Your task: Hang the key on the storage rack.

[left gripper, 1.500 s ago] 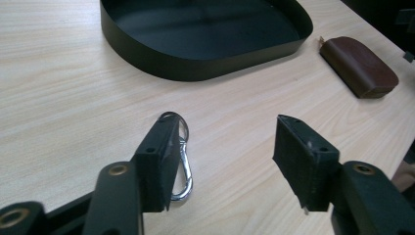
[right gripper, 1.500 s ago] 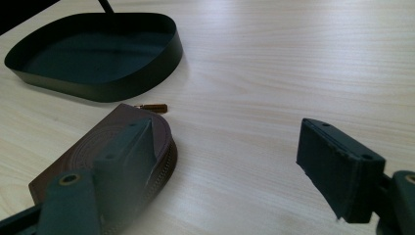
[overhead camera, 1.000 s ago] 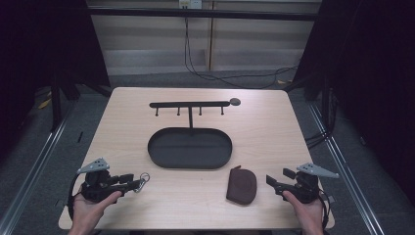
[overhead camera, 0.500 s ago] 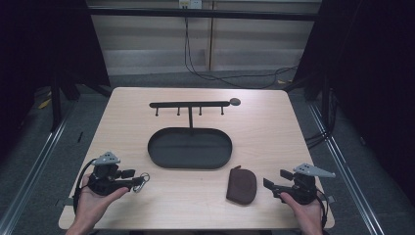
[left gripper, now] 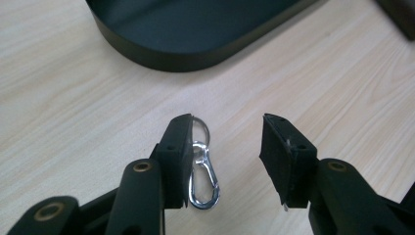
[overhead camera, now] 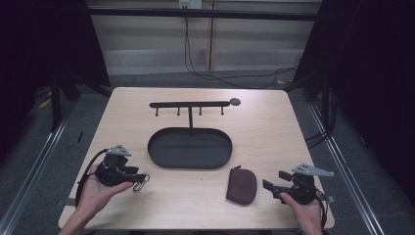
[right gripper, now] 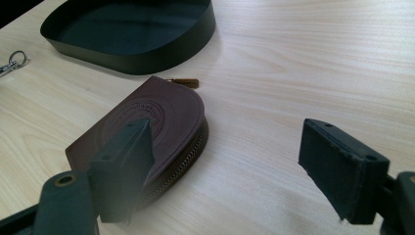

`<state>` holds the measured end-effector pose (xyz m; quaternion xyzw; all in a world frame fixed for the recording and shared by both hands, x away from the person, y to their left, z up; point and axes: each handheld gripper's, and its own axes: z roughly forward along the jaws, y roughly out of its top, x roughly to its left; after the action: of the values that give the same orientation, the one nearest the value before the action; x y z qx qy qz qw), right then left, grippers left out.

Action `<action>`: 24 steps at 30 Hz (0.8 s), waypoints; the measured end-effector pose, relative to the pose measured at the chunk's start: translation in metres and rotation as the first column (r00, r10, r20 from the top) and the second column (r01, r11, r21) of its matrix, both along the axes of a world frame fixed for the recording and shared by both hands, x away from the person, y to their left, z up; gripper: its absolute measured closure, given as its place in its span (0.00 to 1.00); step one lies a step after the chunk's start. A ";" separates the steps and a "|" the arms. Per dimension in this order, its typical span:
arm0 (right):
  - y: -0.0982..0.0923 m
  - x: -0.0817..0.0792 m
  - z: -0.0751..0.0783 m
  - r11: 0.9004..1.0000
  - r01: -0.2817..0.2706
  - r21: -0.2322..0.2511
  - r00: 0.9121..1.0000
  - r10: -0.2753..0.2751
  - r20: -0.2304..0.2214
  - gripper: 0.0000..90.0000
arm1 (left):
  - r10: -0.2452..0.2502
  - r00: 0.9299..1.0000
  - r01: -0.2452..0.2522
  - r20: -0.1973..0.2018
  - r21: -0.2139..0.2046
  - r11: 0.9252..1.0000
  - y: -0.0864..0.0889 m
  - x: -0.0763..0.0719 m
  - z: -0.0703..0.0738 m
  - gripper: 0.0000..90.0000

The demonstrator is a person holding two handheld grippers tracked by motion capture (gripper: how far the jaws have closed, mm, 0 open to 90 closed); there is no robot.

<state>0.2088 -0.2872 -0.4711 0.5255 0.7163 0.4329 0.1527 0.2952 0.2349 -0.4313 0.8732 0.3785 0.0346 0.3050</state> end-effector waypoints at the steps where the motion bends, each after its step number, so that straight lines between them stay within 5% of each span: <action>1: 0.000 0.000 0.000 1.000 0.003 0.006 1.000 -0.003 -0.007 0.23 | -0.009 1.000 0.010 -0.008 0.034 0.999 -0.001 0.002 0.000 0.63; 10: 0.000 0.000 -0.001 1.000 -0.005 0.008 1.000 0.005 -0.014 0.23 | -0.027 0.999 0.029 -0.031 0.069 0.997 -0.006 0.014 0.007 0.65; 24: 0.001 0.002 -0.002 1.000 -0.025 -0.002 0.999 0.025 -0.024 0.24 | -0.057 0.985 0.085 -0.160 0.177 0.980 -0.019 0.036 -0.007 0.69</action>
<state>0.2108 -0.2858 -0.4731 0.5215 0.7252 0.4275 0.1394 0.3313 0.2155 -0.4378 0.9107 0.3647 -0.0093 0.1940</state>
